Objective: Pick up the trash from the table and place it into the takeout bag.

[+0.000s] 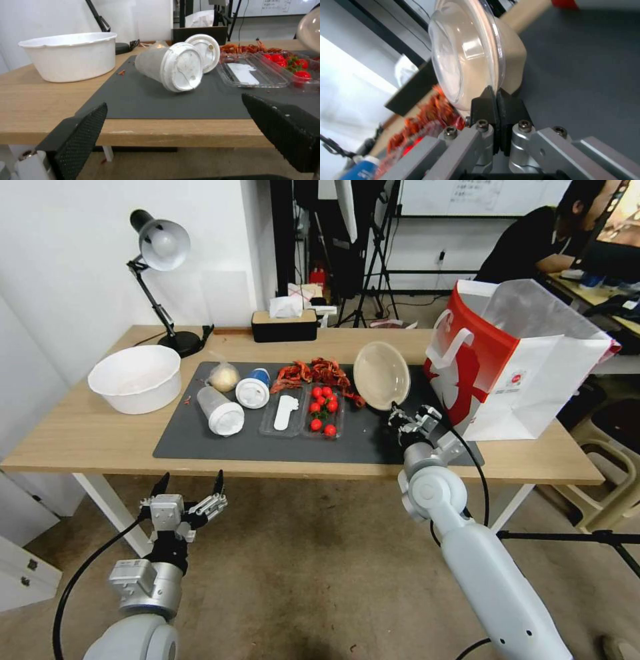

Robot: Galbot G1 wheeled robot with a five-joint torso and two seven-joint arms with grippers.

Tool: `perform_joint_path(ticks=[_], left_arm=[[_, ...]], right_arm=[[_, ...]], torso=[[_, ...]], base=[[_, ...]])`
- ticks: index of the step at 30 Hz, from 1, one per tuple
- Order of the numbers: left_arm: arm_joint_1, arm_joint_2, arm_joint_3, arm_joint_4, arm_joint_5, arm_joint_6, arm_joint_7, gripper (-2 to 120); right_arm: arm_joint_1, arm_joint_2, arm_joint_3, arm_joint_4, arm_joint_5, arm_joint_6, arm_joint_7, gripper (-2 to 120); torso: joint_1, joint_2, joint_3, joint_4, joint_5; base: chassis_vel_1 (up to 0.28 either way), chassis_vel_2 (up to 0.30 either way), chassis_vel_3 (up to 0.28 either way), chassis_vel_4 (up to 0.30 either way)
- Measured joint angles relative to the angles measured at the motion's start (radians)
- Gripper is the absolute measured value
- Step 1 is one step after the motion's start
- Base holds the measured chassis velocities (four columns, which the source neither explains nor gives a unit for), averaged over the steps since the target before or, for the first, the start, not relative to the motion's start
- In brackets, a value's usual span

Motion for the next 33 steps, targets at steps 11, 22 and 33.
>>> perform_joint_path(ticks=[11, 22, 33], left_arm=[[0.003, -0.001, -0.001, -0.009, 0.0, 0.0, 0.0, 100], [0.008, -0.003, -0.001, -0.018, 0.002, -0.003, 0.0, 100], [0.011, -0.009, 0.005, -0.018, 0.009, -0.005, 0.001, 100]], right_arm=[[-0.008, -0.05, 0.06, 0.12, -0.007, 0.059, -0.2, 0], [0.049, -0.121, 0.2, 0.235, -0.219, 0.05, -0.206, 0], [0.1, -0.185, 0.32, 0.201, -0.416, -0.083, -0.059, 0]], torso=[[0.0, 0.0, 0.0, 0.0, -0.0001], [0.0, 0.0, 0.0, 0.0001, 0.0], [0.0, 0.0, 0.0, -0.0001, 0.0]], base=[[0.0, 0.0, 0.0, 0.0], [0.0, 0.0, 0.0, 0.0], [0.0, 0.0, 0.0, 0.0]])
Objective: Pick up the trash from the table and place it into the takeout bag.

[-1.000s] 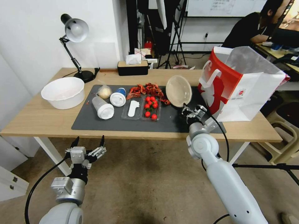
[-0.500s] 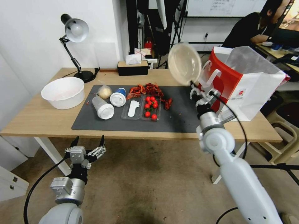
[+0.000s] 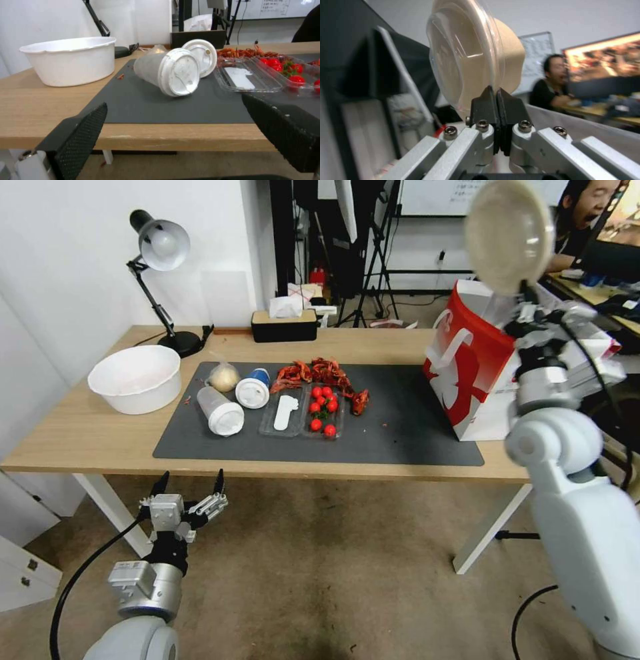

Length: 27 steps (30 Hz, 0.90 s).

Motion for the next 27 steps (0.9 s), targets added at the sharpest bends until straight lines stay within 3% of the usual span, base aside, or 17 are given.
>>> perform_joint_path(ticks=[9, 11, 14, 15, 27], left_arm=[[0.0, -0.003, 0.003, 0.0, 0.004, -0.001, 0.0, 100], [0.0, -0.004, 0.005, 0.0, 0.007, -0.001, 0.001, 100], [0.001, -0.005, 0.005, 0.0, 0.008, -0.001, 0.001, 100], [0.002, -0.005, 0.005, 0.0, 0.01, -0.001, 0.001, 100], [0.005, -0.006, 0.008, 0.0, 0.015, -0.003, 0.001, 100]], right_arm=[[0.001, -0.006, 0.012, 0.004, -0.023, -0.071, 0.073, 0], [-0.005, -0.005, 0.019, 0.018, -0.025, -0.12, 0.121, 10], [-0.007, -0.005, 0.021, 0.023, -0.025, -0.133, 0.131, 14], [-0.016, -0.003, 0.026, 0.039, -0.025, -0.157, 0.149, 26], [-0.026, -0.001, 0.033, 0.057, 0.005, -0.152, 0.153, 69]], torso=[[0.0, 0.0, 0.0, 0.0002, 0.0003], [0.0, 0.0, 0.0, 0.0001, -0.0001], [0.0, 0.0, 0.0, 0.0001, 0.0], [0.0, 0.0, 0.0, 0.0001, 0.0], [0.0, 0.0, 0.0, 0.0001, 0.0001]], base=[[0.0, 0.0, 0.0, 0.0], [0.0, 0.0, 0.0, 0.0], [0.0, 0.0, 0.0, 0.0], [0.0, 0.0, 0.0, 0.0], [0.0, 0.0, 0.0, 0.0]])
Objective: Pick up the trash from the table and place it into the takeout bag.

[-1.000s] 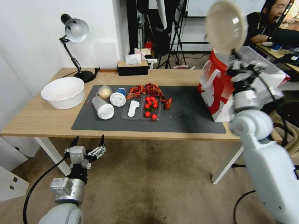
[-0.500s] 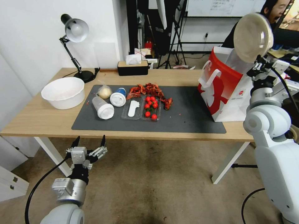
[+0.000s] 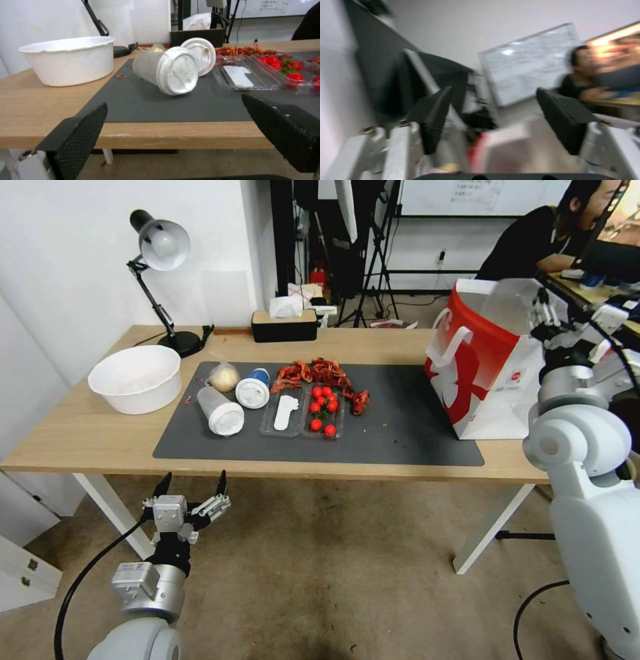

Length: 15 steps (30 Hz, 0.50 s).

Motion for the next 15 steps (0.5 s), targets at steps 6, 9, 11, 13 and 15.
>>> perform_joint_path(ticks=[6, 9, 11, 13, 15], left_arm=[[0.0, 0.003, 0.0, 0.0, 0.0, 0.0, 0.0, 100], [-0.001, 0.004, 0.0, 0.0, -0.001, 0.0, 0.0, 100], [-0.001, 0.006, 0.0, -0.001, -0.003, 0.0, 0.0, 100], [-0.001, 0.007, 0.0, -0.002, -0.004, 0.0, 0.0, 100], [-0.001, 0.009, -0.001, -0.003, -0.007, -0.001, 0.0, 100]], right_arm=[[-0.018, -0.007, 0.011, 0.071, 0.172, 0.137, -0.144, 91], [-0.052, -0.007, 0.011, 0.105, 0.22, 0.179, -0.22, 97], [-0.079, -0.008, 0.01, 0.124, 0.234, 0.21, -0.268, 100], [-0.111, -0.008, 0.006, 0.141, 0.237, 0.232, -0.315, 100], [-0.186, -0.01, -0.011, 0.173, 0.227, 0.267, -0.393, 100]], torso=[[0.0, 0.0, 0.0, 0.0002, -0.0005], [0.0, 0.0, 0.0, 0.0001, -0.0003], [0.0, 0.0, 0.0, 0.0001, -0.0003], [0.0, 0.0, 0.0, 0.0, -0.0003], [0.0, 0.0, 0.0, -0.0001, -0.0001]], base=[[0.0, 0.0, 0.0, 0.0], [0.0, 0.0, 0.0, 0.0], [0.0, 0.0, 0.0, 0.0], [0.0, 0.0, 0.0, 0.0], [0.0, 0.0, 0.0, 0.0]])
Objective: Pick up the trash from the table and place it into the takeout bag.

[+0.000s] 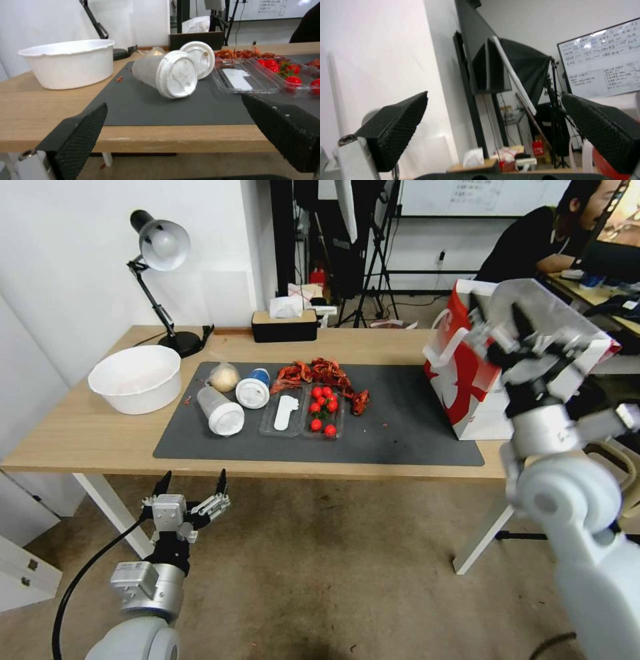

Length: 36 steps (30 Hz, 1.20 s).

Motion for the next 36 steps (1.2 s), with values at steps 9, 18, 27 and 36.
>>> perform_joint_path(ticks=[9, 18, 27, 36], left_arm=[[0.004, 0.008, -0.003, 0.002, -0.007, -0.019, 0.0, 100], [-0.003, 0.012, -0.005, 0.021, -0.014, -0.026, -0.002, 100], [-0.006, 0.013, -0.003, 0.027, -0.016, -0.031, -0.002, 100], [-0.004, 0.022, -0.004, 0.026, -0.019, -0.032, -0.003, 100]], right_arm=[[-0.274, 0.026, -0.067, 0.053, -0.261, 0.095, -0.072, 100], [-0.56, 0.081, -0.08, 0.019, -0.533, 0.196, 0.091, 100], [-0.62, 0.117, -0.119, -0.091, -0.601, 0.279, 0.129, 100], [-0.618, 0.138, -0.135, -0.12, -0.628, 0.29, 0.132, 100]], torso=[[0.0, 0.0, 0.0, 0.0002, 0.0], [0.0, 0.0, 0.0, 0.0, -0.0002], [0.0, 0.0, 0.0, 0.0001, 0.0001], [0.0, 0.0, 0.0, 0.0002, 0.0]], base=[[0.0, 0.0, 0.0, 0.0], [0.0, 0.0, 0.0, 0.0], [0.0, 0.0, 0.0, 0.0], [0.0, 0.0, 0.0, 0.0]])
